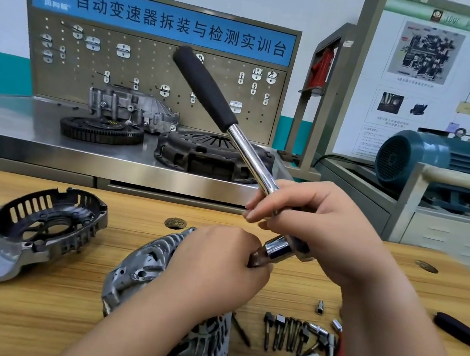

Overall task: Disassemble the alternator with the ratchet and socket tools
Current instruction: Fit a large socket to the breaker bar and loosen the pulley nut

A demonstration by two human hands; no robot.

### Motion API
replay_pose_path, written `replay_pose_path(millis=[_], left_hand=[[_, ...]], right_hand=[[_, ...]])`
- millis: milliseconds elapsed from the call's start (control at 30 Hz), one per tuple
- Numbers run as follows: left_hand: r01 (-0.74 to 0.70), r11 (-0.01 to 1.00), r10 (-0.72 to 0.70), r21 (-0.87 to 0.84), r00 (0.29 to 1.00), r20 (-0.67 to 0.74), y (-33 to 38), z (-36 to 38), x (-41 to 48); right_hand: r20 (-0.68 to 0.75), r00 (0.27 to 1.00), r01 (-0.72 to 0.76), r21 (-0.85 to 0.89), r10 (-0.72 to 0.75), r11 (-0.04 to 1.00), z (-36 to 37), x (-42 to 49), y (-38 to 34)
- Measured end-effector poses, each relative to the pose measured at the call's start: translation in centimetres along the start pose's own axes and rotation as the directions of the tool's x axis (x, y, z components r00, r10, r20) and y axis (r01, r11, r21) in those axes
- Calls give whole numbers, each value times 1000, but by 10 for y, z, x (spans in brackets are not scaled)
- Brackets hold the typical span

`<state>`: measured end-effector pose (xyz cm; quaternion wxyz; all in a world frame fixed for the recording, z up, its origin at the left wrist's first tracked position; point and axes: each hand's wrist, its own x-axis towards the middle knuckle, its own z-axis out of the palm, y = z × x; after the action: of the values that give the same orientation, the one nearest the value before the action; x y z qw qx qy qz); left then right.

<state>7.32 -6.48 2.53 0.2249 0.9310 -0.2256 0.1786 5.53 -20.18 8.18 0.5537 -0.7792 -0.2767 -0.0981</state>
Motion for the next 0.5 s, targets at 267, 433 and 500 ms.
replay_pose_path(millis=[267,433,500], left_hand=[[-40,997,42,71,999,-17,1,1,-2],[-41,996,42,77,999,-13,2,1,-2],[-43,996,43,73,999,-3,2,0,-2]], right_hand=[[-22,999,-40,21,41,999,0,0,2],[-172,972,-179,-102,160,979,8,2,2],[-222,954,-240,-172,200,955,9,3,4]])
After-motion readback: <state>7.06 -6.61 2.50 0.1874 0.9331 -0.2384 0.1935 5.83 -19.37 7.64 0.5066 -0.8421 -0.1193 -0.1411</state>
